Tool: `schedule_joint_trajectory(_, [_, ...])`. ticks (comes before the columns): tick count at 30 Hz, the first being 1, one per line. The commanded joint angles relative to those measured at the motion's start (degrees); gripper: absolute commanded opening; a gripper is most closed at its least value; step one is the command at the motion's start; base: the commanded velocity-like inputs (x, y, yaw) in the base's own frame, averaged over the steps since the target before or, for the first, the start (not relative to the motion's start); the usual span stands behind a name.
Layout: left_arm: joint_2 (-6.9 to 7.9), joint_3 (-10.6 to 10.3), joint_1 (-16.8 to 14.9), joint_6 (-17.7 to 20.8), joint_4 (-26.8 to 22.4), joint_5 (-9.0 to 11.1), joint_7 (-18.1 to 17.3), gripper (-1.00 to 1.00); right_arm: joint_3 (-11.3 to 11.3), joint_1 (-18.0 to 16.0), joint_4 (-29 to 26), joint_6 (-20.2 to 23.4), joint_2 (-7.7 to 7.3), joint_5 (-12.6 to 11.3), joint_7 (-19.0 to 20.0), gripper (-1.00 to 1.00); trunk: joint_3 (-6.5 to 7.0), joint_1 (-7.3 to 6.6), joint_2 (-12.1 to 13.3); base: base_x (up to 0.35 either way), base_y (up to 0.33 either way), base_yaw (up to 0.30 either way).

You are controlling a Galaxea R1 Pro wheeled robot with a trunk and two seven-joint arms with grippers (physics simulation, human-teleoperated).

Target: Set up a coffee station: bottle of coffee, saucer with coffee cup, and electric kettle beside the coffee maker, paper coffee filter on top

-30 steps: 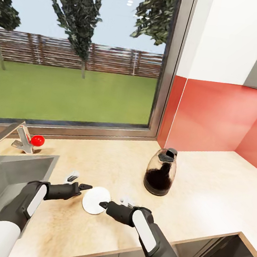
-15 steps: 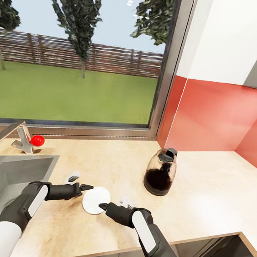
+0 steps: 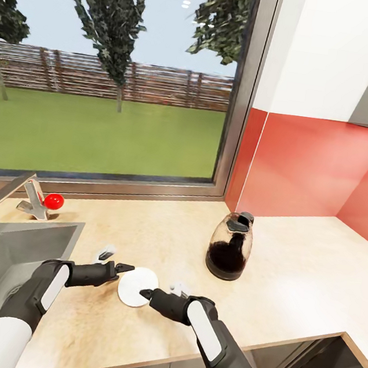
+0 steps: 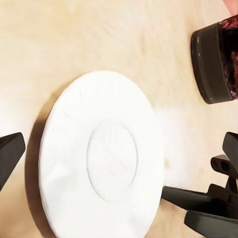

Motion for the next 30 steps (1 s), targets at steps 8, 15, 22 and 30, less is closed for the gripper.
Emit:
schedule_joint_trajectory(8, [-0.06,0.05,-0.05,0.25,-0.01,0.03,-0.28,1.00,-0.06,-0.05,-0.45,0.15,0.00,-0.40,-0.60,1.00,-0.13,0.04,-0.13,0.000,0.000,0.000])
schedule_joint_trajectory(15, [-0.13,0.02,-0.05,0.29,-0.01,0.06,-0.30,1.00,-0.07,-0.05,-0.47,0.15,0.00,-0.46,-0.61,1.00,-0.13,0.04,-0.13,0.000,0.000,0.000])
schedule_joint_trajectory(22, [-1.37,0.01,0.00,0.33,0.04,0.00,-0.23,1.00,-0.15,-0.05,-0.50,0.15,0.00,-0.47,-0.62,1.00,-0.13,0.04,-0.13,0.000,0.000,0.000])
schedule_joint_trajectory(30, [-1.86,0.01,0.03,0.55,0.08,-0.03,-0.28,1.00,-0.16,-0.05,-0.56,0.15,0.00,-0.47,-0.63,1.00,-0.13,0.04,-0.13,0.000,0.000,0.000])
